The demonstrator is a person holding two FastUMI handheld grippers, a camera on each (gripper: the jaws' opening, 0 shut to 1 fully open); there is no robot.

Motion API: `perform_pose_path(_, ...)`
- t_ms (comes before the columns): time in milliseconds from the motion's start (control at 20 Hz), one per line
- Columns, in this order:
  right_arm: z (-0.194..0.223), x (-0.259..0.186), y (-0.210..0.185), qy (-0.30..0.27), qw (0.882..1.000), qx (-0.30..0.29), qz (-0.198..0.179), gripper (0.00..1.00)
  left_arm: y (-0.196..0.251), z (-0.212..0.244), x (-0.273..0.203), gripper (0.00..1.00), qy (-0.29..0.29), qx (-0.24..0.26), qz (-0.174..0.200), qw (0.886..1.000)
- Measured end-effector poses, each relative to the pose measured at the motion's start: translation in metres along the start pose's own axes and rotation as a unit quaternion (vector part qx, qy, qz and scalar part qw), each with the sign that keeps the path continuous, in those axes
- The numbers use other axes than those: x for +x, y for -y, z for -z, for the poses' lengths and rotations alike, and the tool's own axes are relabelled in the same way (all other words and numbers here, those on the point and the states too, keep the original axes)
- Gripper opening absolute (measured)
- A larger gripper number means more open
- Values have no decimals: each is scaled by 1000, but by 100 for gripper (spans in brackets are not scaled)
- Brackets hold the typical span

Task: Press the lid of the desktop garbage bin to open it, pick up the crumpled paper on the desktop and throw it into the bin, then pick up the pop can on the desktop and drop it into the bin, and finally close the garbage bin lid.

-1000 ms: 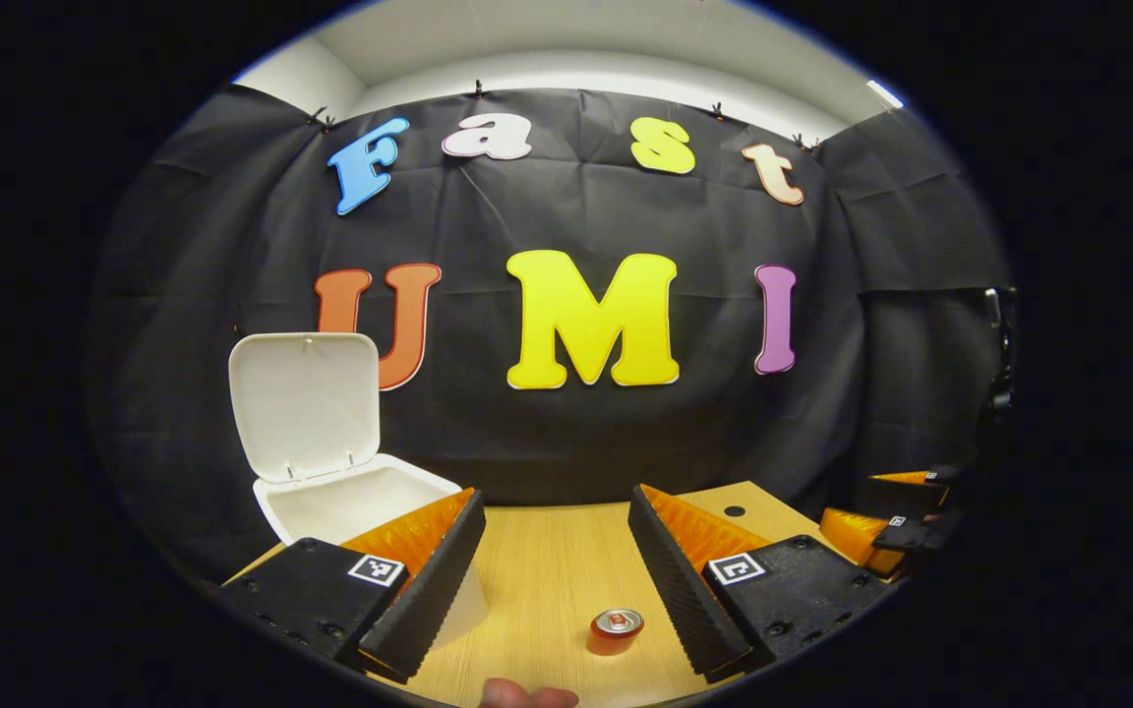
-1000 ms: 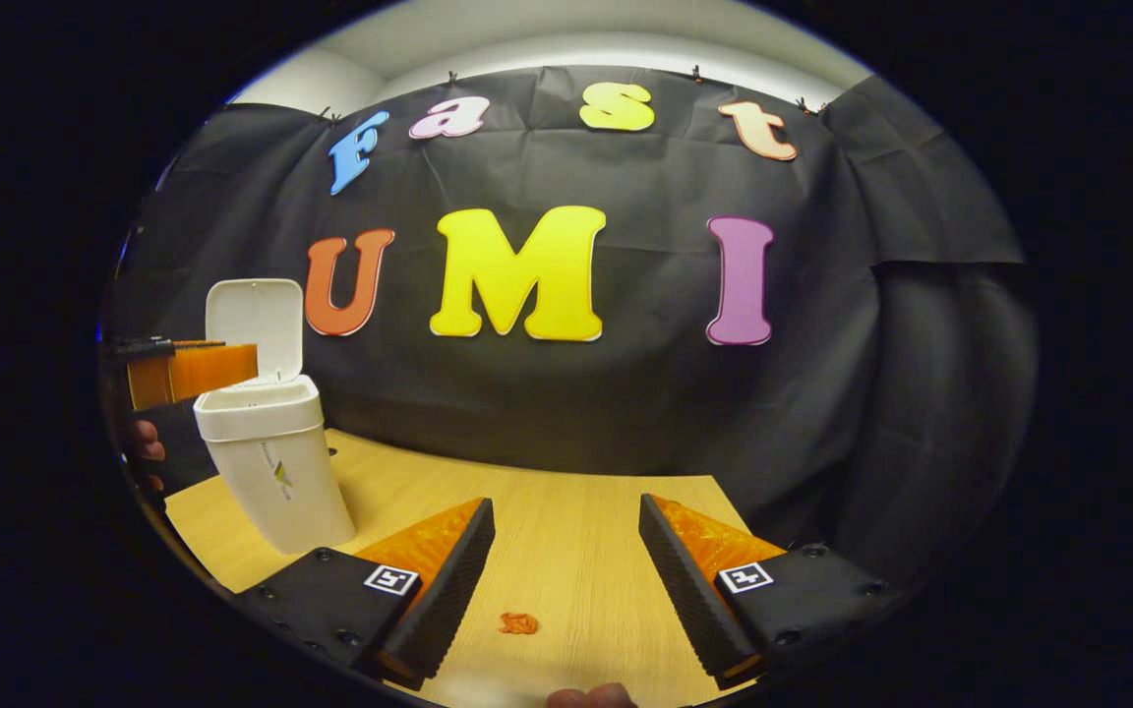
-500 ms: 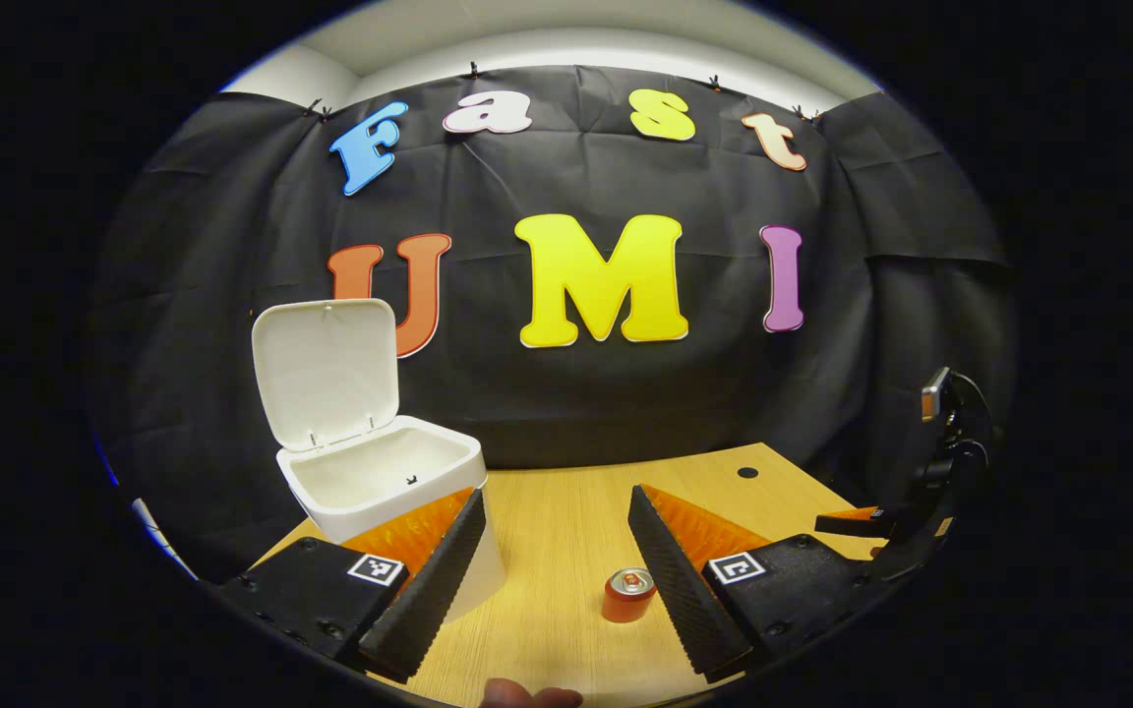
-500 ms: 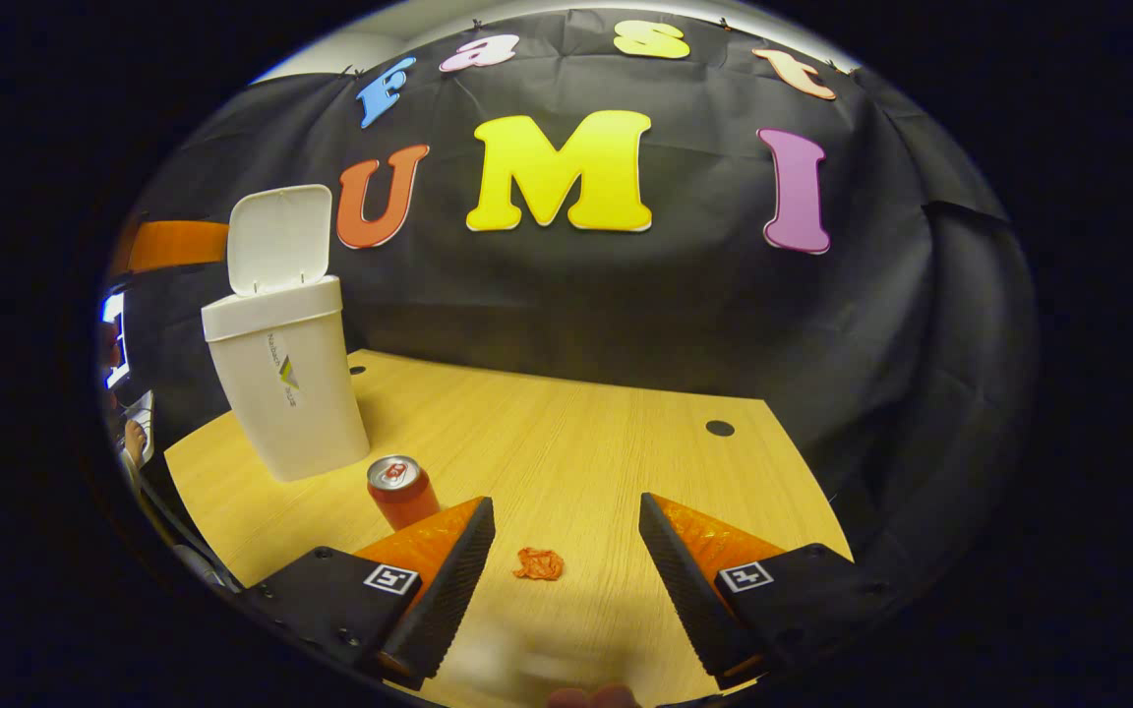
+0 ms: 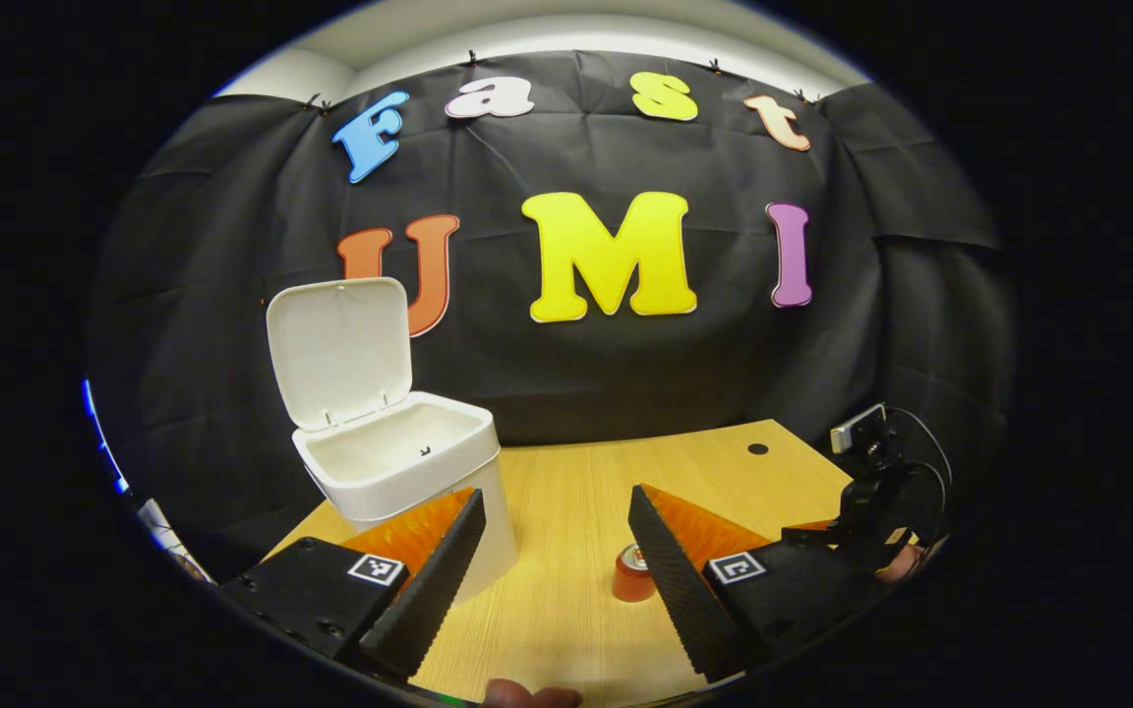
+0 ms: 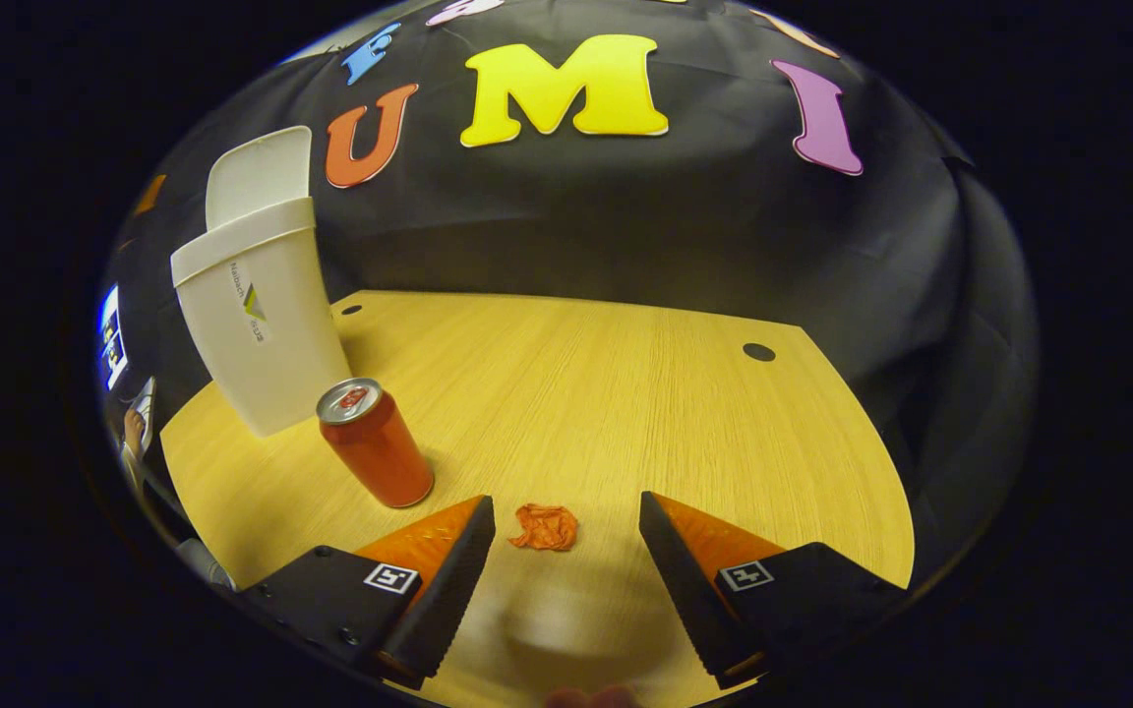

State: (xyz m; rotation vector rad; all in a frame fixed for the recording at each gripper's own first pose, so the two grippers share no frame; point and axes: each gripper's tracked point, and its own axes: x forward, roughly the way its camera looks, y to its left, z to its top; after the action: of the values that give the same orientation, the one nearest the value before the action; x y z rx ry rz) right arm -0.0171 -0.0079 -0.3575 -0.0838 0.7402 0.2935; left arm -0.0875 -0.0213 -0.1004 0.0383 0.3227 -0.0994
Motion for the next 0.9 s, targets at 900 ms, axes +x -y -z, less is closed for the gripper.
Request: perform_pose_path(900,50,55,-10,-89,996,-14,-3,79,-45,12,-14,96,-28,0,-65,997)
